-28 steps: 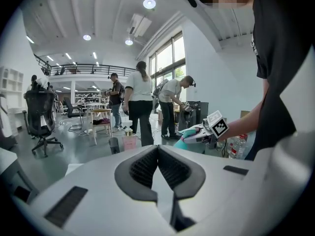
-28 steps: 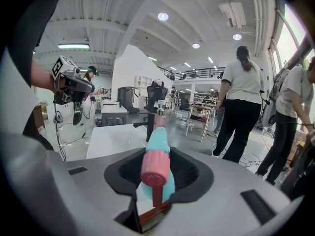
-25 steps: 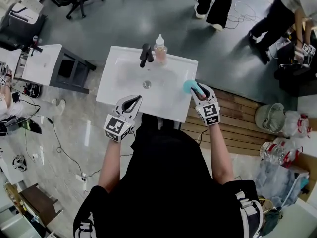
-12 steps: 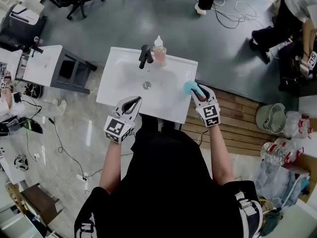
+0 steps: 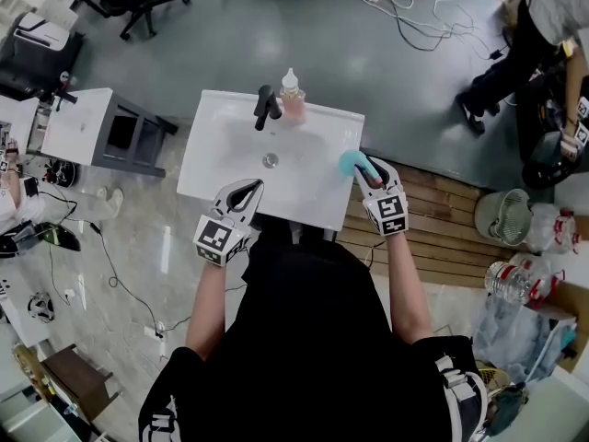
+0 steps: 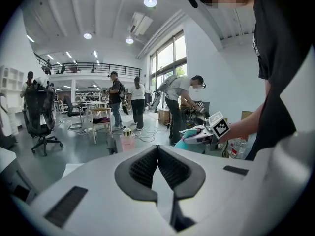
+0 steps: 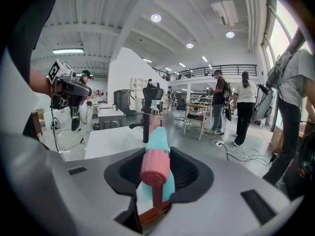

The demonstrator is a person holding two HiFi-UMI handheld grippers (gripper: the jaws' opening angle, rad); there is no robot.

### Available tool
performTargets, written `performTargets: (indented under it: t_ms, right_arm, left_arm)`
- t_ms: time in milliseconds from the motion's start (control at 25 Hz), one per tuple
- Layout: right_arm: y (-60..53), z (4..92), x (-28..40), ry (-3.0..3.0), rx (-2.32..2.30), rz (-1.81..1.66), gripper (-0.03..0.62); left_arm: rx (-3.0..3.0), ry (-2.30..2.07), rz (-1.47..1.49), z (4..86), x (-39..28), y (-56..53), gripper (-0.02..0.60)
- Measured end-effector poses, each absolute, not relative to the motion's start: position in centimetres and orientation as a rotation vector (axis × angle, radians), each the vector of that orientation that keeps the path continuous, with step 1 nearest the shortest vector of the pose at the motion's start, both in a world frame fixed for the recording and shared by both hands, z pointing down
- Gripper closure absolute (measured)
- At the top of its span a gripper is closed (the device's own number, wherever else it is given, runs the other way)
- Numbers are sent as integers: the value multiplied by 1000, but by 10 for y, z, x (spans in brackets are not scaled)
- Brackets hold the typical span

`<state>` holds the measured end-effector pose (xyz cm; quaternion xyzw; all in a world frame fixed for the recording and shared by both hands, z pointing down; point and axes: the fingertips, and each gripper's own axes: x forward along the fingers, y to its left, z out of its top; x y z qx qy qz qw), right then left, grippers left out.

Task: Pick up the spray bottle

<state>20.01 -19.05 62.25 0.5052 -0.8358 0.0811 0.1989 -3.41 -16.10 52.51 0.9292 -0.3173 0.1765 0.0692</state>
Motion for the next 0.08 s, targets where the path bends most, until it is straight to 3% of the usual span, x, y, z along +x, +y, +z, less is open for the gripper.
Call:
performTargets:
  t_ms: [80]
  right_arm:
    - [-190, 623, 201, -2338, 1416, 233, 445]
  left_arm:
    - [2794, -951, 529, 526, -33, -161, 560]
